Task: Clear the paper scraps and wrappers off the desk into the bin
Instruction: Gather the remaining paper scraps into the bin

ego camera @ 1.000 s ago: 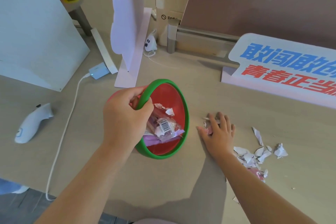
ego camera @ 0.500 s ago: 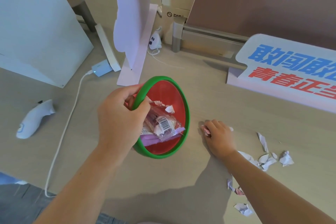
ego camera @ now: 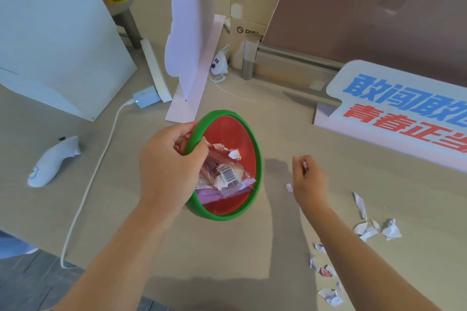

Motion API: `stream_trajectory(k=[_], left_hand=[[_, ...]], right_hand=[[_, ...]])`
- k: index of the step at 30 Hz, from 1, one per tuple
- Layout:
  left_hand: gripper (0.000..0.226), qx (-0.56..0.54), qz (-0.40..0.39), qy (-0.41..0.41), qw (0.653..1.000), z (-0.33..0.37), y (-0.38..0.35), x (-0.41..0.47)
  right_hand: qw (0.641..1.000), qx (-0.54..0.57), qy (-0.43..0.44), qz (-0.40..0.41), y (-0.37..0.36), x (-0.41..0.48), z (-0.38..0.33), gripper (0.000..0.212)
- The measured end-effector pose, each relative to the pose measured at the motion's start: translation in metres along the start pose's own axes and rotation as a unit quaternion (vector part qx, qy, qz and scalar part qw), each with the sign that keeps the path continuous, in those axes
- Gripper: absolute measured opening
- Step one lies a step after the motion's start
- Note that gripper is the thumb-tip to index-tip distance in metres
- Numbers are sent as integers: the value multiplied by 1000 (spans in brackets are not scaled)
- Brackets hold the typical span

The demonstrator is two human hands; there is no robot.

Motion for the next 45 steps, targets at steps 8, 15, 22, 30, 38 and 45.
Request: stream_trajectory(k=[8, 15, 22, 30, 38, 45], left_hand=[[28, -15, -3, 7, 1000, -1, -2, -20], [18, -19, -7, 26, 999, -1, 10, -35], [27, -15, -9, 18, 1000, -1, 13, -44], [21, -16, -5, 23, 1000, 3, 1, -40], [28, -12, 0, 8, 1000, 11, -15, -31], [23, -20, -10, 19, 1000, 12, -19, -41]], right_hand=[[975, 171, 126, -71, -19, -51, -161, 21], [964, -18, 215, -156, -66, -80, -177, 20], [960, 79, 264, -48, -13, -88, -171, 14], [990, -38, -132, -34, 0, -19, 28, 19], [974, -191, -13, -124, -27, -23, 42, 6], [998, 52, -13, 43, 44, -52, -40, 9]])
Point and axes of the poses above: each hand's wrist, its own x-axis towards the middle knuckle, its own y-axis out of the back of the hand, z = x × y, the point moved 9 cm from there along x, towards the middle knuckle, and after that the axes turned 2 degrees about y, right-handed, at the moved point
